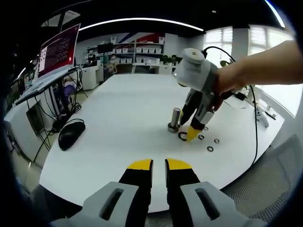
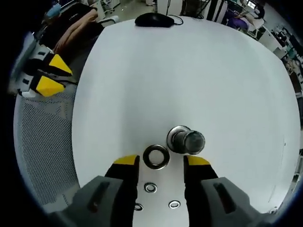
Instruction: Place the washer onto the threaded stud by aligning its center hole with the stud, sliding it down to the base, and recovering from edge contact or off-axis alignment until the washer reaches the visible bottom stop.
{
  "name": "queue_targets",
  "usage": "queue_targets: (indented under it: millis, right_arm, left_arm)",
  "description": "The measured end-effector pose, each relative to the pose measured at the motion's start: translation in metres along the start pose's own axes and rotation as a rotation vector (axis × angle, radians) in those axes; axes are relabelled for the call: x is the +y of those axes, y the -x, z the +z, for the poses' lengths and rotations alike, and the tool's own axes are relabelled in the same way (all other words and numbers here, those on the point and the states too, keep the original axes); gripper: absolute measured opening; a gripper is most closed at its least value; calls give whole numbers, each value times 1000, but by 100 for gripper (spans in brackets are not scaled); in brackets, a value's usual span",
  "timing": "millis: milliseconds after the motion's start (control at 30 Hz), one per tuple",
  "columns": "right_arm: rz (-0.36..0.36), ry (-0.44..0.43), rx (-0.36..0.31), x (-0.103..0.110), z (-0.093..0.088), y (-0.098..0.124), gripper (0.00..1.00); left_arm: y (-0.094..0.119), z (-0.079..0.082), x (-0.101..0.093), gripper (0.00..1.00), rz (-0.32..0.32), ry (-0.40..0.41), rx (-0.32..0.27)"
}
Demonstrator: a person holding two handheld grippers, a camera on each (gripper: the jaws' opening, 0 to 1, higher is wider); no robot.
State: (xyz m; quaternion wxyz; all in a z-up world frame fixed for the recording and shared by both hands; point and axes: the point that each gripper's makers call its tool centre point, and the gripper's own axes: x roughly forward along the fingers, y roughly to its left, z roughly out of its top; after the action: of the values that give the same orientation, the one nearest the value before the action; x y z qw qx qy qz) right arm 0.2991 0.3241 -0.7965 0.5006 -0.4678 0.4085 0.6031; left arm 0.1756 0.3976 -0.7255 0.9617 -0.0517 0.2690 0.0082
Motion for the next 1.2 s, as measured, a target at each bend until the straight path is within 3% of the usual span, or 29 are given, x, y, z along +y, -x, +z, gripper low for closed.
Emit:
queue_targets:
  millis: [267,333,567,800,1200]
  right_arm:
    - [-2,28,19,1,-2,-4,36]
    - [-20,74,45,1,-3,-4,36]
    - [-15,63,76,2,-2,-4,36]
    - [-10,80,52,5,-1,-4,32]
    - [-20,133,112,11,0,-6,26]
  left_arm:
    - [0,0,1,8,1,1,0]
    - [0,0,1,8,1,2,0]
    - [0,-1,0,8,1,2,3]
    - [0,-2,0,8,1,0,8]
    - [0,-3,0,8,3,0,20]
